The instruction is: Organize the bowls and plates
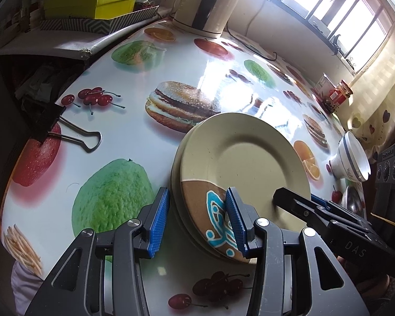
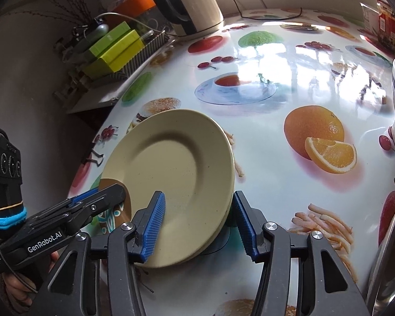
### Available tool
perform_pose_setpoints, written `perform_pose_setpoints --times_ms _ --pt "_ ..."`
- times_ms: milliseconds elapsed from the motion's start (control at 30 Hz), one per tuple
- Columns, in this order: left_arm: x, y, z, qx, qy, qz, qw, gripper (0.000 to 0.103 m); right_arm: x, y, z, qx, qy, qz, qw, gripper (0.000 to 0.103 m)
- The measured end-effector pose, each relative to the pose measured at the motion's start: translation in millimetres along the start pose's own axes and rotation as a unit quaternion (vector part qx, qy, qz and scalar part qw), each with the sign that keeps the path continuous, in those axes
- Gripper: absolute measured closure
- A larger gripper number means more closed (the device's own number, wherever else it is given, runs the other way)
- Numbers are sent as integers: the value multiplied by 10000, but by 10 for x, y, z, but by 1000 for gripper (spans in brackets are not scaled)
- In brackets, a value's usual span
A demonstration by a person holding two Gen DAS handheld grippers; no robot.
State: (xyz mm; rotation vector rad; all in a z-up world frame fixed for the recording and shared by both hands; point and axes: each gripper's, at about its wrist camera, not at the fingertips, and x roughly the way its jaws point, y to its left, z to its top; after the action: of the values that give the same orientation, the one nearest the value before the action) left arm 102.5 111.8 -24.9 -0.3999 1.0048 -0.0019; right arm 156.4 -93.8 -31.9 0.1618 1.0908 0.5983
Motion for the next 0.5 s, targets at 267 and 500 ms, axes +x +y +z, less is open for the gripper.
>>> perform_pose_setpoints --times_ms 267,500 --pt "68 -12 117 5 1 28 10000 58 40 -10 101 61 -69 -97 9999 54" --pt "182 -62 284 110 -5 17 9999 58 104 -70 257 182 -161 -176 9996 54"
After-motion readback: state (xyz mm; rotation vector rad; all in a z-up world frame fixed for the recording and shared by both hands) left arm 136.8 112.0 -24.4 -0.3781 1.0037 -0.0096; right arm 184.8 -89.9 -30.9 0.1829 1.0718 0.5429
